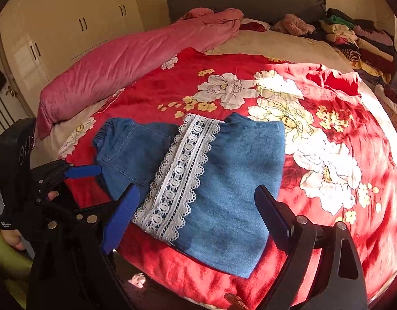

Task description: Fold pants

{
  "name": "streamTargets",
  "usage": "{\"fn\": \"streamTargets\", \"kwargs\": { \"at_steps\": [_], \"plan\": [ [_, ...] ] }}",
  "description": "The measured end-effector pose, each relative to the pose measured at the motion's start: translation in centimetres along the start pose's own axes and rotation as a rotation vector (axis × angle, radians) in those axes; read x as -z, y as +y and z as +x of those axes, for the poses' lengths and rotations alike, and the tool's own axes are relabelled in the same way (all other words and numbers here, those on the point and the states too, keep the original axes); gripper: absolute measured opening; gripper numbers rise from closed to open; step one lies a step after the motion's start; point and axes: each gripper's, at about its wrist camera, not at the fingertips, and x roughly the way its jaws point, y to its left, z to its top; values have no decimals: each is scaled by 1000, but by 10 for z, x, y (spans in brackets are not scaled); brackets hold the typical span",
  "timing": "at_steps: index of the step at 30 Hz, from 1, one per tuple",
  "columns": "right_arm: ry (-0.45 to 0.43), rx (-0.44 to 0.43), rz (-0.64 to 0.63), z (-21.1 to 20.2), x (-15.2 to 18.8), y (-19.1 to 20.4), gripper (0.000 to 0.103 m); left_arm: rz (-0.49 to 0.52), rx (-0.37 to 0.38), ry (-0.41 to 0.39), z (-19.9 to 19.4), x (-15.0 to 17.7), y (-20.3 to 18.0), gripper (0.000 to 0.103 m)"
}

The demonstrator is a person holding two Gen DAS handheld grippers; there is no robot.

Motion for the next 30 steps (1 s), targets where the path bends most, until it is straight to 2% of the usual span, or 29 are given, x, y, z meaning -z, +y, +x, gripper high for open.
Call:
{"fn": "streamTargets", "kwargs": {
  "at_steps": [6,11,18,21,22,24,26,30],
  "plan": [
    [-2,-27,-73,10,-23,24,90,-62,-25,-19,-10,2,25,87],
    [5,-47,-150,27,-48,48,90,-151,-92,-5,-9,8,62,88],
    [61,-137,-234,76,-88,76,90,-281,-114,10,-3,17,103,88],
    [105,-173,-249,103,-101,87,90,-337,-89,12,4,20,117,88],
    [115,-179,-254,112,-104,91,90,-353,-85,17,8,21,120,86],
    [146,-199,-276,129,-109,101,90,-370,-61,13,12,23,123,69],
    [166,-204,-305,144,-112,112,90,-371,-57,16,17,25,123,66],
    [246,-217,-334,180,-112,126,90,-365,-55,24,23,26,123,65]
  ]
}}
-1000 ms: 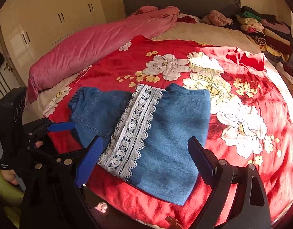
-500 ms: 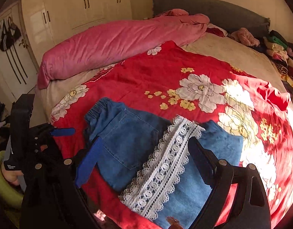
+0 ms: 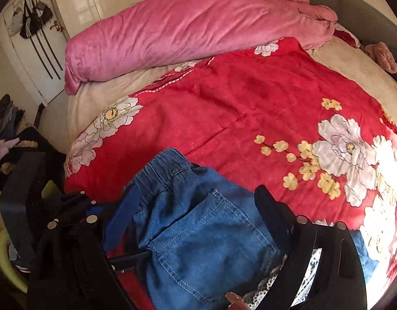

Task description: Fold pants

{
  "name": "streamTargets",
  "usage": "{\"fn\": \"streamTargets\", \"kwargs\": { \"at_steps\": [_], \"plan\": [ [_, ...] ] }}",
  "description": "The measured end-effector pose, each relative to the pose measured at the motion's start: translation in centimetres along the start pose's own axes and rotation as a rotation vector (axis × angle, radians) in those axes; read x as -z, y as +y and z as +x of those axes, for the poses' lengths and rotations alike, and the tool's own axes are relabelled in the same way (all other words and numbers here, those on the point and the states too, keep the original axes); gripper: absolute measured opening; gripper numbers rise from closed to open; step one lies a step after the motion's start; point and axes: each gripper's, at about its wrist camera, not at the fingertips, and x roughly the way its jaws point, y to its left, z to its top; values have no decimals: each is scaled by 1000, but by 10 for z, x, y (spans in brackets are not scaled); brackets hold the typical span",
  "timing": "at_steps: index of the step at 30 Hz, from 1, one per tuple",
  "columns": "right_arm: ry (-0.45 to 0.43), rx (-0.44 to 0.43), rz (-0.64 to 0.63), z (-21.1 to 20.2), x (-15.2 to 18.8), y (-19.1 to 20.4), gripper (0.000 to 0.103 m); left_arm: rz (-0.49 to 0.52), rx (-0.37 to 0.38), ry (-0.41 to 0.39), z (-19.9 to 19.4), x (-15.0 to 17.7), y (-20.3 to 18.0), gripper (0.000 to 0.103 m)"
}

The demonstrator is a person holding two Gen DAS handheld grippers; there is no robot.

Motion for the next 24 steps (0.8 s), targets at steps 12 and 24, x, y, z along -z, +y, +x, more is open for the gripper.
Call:
{"fn": "streamTargets", "kwargs": {
  "at_steps": [12,24],
  "plan": [
    [35,-232,163,49,1,-16,46,-12,24,-7,2,2,-1,71],
    [-195,-319,280,-54,43,-70,31,-18,89,-58,-15,-6,-26,91]
  ]
}}
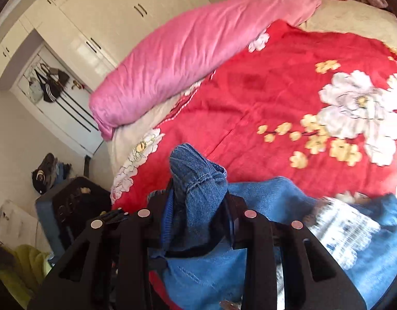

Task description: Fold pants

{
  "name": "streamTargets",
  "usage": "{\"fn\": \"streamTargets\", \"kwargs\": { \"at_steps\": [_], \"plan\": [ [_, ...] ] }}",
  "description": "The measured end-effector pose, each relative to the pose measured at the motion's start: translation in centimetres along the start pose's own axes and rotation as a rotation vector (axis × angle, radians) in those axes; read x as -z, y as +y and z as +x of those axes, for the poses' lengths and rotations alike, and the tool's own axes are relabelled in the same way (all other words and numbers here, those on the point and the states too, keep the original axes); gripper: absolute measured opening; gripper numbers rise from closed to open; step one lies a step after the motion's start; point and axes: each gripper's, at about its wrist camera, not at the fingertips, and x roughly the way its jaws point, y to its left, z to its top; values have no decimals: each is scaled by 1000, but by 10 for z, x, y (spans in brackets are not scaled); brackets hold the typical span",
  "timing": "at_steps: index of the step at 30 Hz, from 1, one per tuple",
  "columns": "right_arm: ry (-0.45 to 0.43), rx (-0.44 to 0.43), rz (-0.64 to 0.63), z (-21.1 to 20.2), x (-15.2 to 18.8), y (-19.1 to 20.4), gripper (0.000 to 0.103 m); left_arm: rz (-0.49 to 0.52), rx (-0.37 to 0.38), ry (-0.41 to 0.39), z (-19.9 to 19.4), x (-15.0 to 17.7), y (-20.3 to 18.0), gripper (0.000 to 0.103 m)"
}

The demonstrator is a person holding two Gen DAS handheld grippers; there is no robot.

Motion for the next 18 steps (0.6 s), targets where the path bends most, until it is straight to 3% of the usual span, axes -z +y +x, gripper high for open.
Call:
{"fn": "streamTargets", "kwargs": {
  "at_steps": [2,6,7,8,9,11,12,18],
  "plan": [
    [-30,-3,8,-21,3,-6,31,11,22,12,6,-7,-7,92],
    [-88,-3,33,-58,11,-21,31,-12,179,67,24,-21,-29,91],
    [-98,1,36,-65,14,-23,31,-11,217,75,27,-23,-36,88],
    [-110,14,37,-74,18,-27,35,-5,245,74,28,-24,-45,69],
    [-124,33,35,-82,22,-29,39,8,269,79,29,-25,-56,58],
    [-156,91,31,-101,34,-36,62,45,297,84,31,-21,-77,58],
    [-172,121,47,-109,41,-42,66,80,311,94,33,-18,-90,58],
    [-173,238,228,-139,91,-81,79,230,333,169,45,15,-138,68]
  ]
}}
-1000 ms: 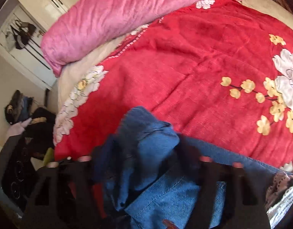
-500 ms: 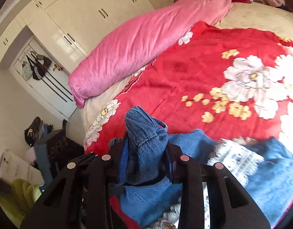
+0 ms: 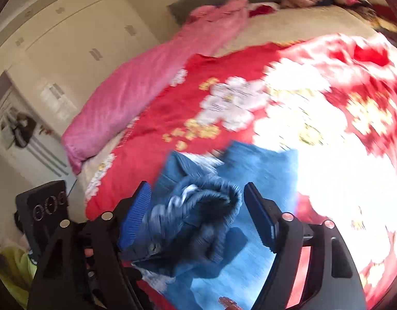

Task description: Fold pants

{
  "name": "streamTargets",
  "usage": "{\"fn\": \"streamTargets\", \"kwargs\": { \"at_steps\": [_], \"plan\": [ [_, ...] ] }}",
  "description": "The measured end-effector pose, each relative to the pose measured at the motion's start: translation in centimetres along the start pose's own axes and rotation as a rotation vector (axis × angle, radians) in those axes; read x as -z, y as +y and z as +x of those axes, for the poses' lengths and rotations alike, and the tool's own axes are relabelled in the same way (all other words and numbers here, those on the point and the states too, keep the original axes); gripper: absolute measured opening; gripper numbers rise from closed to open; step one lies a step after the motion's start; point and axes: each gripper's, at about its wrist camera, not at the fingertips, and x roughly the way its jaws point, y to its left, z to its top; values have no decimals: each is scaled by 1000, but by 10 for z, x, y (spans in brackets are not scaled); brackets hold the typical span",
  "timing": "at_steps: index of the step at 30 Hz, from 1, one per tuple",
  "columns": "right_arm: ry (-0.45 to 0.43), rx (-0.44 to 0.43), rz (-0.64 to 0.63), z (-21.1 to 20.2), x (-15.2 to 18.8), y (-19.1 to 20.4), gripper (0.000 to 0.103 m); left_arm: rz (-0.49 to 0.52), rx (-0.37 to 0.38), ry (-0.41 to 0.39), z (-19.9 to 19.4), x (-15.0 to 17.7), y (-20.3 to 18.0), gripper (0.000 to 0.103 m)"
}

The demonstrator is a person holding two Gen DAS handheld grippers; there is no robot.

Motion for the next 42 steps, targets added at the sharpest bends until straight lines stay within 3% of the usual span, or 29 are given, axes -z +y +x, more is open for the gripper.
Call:
{"fn": "streamTargets", "kwargs": {
  "at_steps": [2,9,10,11,15,17,19,20,23,28,31,36,42],
  "plan": [
    [6,15,34,-3,10,-8,85,18,6,26,8,3,-7,70],
    [83,23,60,32,21,-9,85,70,-55,63,18,13,-14,73],
    [107,32,52,39,23,-8,67,67,-53,61,18,13,-14,73],
    [130,9,45,45,25,-5,35,64,-53,61,17,13,-13,73],
    [85,-54,43,27,25,8,33,61,-56,57,14,13,-10,75],
    [85,-16,44,19,25,2,33,58,-46,58,14,14,-10,75],
    [121,83,46,26,27,-7,34,59,-37,65,17,14,-11,75],
    [129,97,61,29,30,-12,42,63,-41,68,18,14,-12,75],
    [103,112,66,26,35,-14,57,76,-61,66,17,16,-14,75],
    [13,123,42,-2,34,-7,65,80,-84,35,1,15,-14,82],
    [-39,142,45,-24,33,-5,77,78,-110,6,-8,12,-11,85],
    [-90,165,11,-53,42,3,77,72,-183,-35,-22,7,-3,90],
    [-73,184,-18,-62,69,15,77,63,-242,-63,-32,2,5,91]
  ]
}}
